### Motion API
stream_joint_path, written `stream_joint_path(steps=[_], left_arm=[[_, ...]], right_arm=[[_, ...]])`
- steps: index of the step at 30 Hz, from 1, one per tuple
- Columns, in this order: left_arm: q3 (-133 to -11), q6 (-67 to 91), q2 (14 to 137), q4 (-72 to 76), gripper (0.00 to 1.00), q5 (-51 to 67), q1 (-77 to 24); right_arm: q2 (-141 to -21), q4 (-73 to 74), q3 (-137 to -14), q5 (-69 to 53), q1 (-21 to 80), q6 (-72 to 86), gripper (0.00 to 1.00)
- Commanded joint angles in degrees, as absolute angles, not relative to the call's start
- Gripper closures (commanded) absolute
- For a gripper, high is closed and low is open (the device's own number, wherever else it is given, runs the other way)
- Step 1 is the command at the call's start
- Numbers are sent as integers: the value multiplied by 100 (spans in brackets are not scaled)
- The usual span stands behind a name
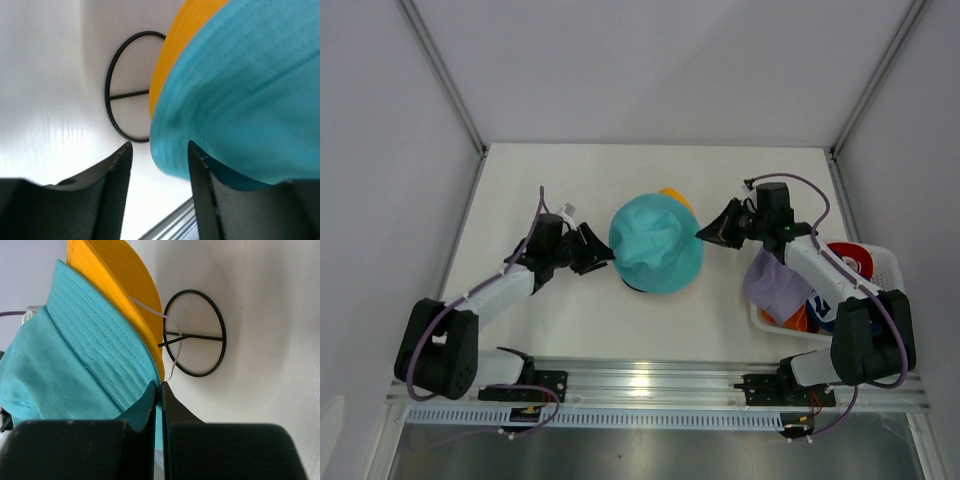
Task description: Stack the hats
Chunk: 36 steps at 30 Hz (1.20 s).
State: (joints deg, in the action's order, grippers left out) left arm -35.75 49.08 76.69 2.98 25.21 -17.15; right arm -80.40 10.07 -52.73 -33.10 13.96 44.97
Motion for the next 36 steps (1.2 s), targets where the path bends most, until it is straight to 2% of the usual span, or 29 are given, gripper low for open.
stream_joint_path(steps=[1,2,4,5,8,10,16,21,29,36], left_arm=[[-3988,4272,6910,-807,47,2084,-1723],[-4199,4089,6786,-1026,40,1935,-1723],[-4534,3921,6384,-1572,34,1794,-1696],[-4814,3763,6250,-1704,27,1610,-1696],[-5149,3386,5845,-2056,17,1162,-1644],[-5229,3200,5757,-1925,14,1020,-1591],[-5739,2988,6344,-1224,14,1230,-1424],[-6082,3146,7380,-959,20,1423,-1424],[-6222,3568,8244,-571,25,1739,-1424],[-5942,3603,8560,209,30,2414,-1424]], right_arm=[[-8068,1661,-5765,-3085,1353,3947,98],[-8051,1696,-5827,-3111,1354,3798,93],[-8103,1775,-6046,-3129,1319,3604,88],[-8269,1915,-6151,-3199,1301,3430,86],[-8804,2231,-6766,-3453,1266,3156,86],[-9051,2320,-7143,-3516,1301,2988,87],[-9746,2171,-7575,-3489,1354,3023,84],[-10344,2487,-8339,-3533,1388,2883,85],[-11731,3628,-10317,-3814,1564,2225,82],[-12120,3718,-10811,-3858,1723,2250,81]])
